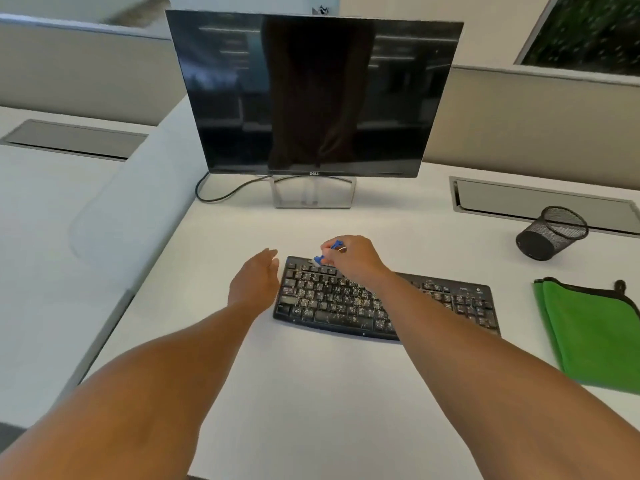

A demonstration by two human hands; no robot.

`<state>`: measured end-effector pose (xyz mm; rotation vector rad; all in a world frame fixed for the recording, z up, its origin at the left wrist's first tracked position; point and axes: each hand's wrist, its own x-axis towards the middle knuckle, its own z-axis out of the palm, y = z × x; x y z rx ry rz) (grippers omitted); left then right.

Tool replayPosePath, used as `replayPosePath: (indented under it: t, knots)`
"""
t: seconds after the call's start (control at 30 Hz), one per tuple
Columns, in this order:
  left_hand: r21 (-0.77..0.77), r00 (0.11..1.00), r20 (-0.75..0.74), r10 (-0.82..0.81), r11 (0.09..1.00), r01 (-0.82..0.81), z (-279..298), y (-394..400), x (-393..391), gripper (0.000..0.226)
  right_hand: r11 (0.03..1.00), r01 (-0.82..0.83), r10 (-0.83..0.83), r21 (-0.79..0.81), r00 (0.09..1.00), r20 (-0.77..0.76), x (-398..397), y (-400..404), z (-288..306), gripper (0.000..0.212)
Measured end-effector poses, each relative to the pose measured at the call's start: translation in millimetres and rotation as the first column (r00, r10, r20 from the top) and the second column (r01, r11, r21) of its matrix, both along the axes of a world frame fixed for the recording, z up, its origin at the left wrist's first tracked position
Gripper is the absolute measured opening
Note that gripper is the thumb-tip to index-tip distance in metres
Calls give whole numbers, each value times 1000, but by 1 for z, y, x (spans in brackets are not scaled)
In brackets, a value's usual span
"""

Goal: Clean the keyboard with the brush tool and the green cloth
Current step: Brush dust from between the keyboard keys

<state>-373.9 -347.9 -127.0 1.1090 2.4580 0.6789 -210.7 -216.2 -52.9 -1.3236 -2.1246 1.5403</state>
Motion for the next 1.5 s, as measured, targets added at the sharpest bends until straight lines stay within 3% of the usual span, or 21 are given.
replayPosePath:
  t: [0.13, 0.37, 0.5, 0.63, 0.73, 0.8, 0.9, 0.97, 1.13, 1.23, 1.33, 1.43, 1.5]
  knots:
    - [-38, 981, -122, -148, 989, 145, -23, -7, -13, 47, 983, -109, 101, 150, 993, 62, -13, -5, -13, 19]
    - [-64, 936, -95, -338, 941, 333, -56, -8, -19, 55, 937, -217, 189, 273, 974, 127, -36, -7, -26, 22]
    - [-9, 919, -125, -375, 926, 377, -64, -13, -21, 59, 929, -294, 255, 225, 949, 185, -44, -5, -27, 18]
    - [28, 916, -137, -376, 923, 383, -66, -14, -23, 57, 947, -298, 276, 122, 946, 167, -50, 2, -18, 14]
    - [38, 917, -140, -374, 923, 382, -66, -13, -22, 57, 951, -225, 199, 213, 971, 136, -54, 4, -18, 17]
    - [47, 918, -132, -374, 923, 382, -64, -13, -22, 56, 926, -282, 233, 251, 950, 206, -55, 2, -21, 18]
    - [50, 916, -138, -376, 921, 386, -63, -12, -22, 57, 897, -415, 358, 153, 885, 298, -54, -2, -20, 16]
    - [47, 913, -143, -381, 919, 391, -63, -12, -23, 57, 905, -408, 362, 119, 887, 287, -55, -2, -15, 15]
    - [52, 910, -154, -386, 916, 398, -63, -12, -23, 55, 918, -310, 248, 247, 936, 250, -56, -3, -16, 18]
    - [46, 911, -151, -383, 918, 393, -64, -12, -23, 56, 895, -412, 345, 170, 881, 323, -56, -10, -15, 18]
    - [52, 914, -156, -374, 921, 386, -64, -12, -24, 54, 913, -402, 367, 71, 883, 291, -58, -11, -9, 15]
    - [53, 915, -155, -372, 922, 383, -66, -12, -23, 50, 920, -333, 277, 205, 925, 260, -59, -13, -12, 17]
    - [47, 913, -154, -378, 920, 389, -67, -11, -24, 50, 917, -351, 293, 192, 916, 274, -59, -19, -13, 16]
